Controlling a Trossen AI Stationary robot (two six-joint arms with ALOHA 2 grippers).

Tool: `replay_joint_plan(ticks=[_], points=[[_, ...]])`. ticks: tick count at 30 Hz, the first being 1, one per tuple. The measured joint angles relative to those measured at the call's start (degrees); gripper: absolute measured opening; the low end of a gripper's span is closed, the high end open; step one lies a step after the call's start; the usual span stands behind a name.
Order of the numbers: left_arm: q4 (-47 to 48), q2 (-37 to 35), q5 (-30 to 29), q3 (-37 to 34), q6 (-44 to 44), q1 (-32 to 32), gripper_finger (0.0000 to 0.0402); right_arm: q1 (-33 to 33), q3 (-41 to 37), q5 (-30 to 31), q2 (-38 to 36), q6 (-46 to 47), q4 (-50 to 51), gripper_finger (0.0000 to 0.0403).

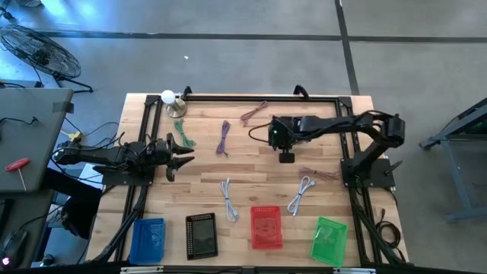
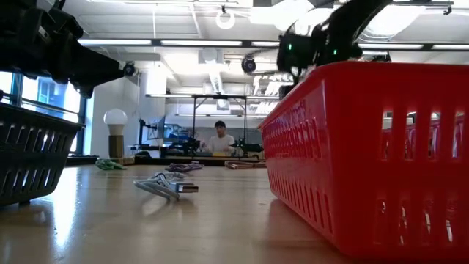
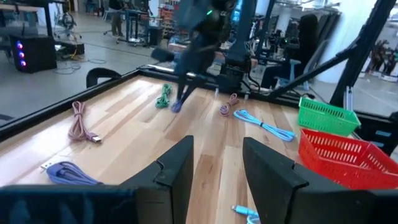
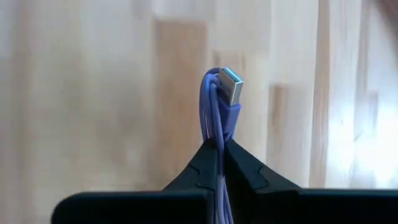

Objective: Pick & Place USB Port
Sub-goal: Put the right purple charger cable into the black bin

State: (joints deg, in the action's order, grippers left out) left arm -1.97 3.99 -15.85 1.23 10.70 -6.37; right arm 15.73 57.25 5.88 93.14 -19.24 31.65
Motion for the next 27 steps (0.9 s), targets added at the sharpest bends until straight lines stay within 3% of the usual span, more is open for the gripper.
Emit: replay_joint_plan(ticks=[4,11,16,21,27], points=[[-3.49,0.02,0.96,0.0,-0.27,-0.01,0.0136,-4.46,1.27,-0.63,-4.41,0.15,-3.67,0.0003],[-15.32,-0.01,5.09,0.0,-5.43,-0.02,0.0136,-10.07,1.33,-10.49,-9.11,-0.16,-16.1,0.0003],[-17.66,1.65,10.43,0.0,-6.21,-0.02,0.0136,-12.36,1.33,-13.59,-9.16,-1.26,-21.93,0.0006],[-20.75,8.71,10.35,0.0,-5.96,-0.02,0.0136,-14.09,1.33,-13.72,-8.74,-2.79,-24.91,0.0003],[-40.16,24.41,10.83,0.42,-7.95,-0.01,0.0136,-14.74,1.33,-16.19,-8.74,-2.85,-28.52,0.0004]])
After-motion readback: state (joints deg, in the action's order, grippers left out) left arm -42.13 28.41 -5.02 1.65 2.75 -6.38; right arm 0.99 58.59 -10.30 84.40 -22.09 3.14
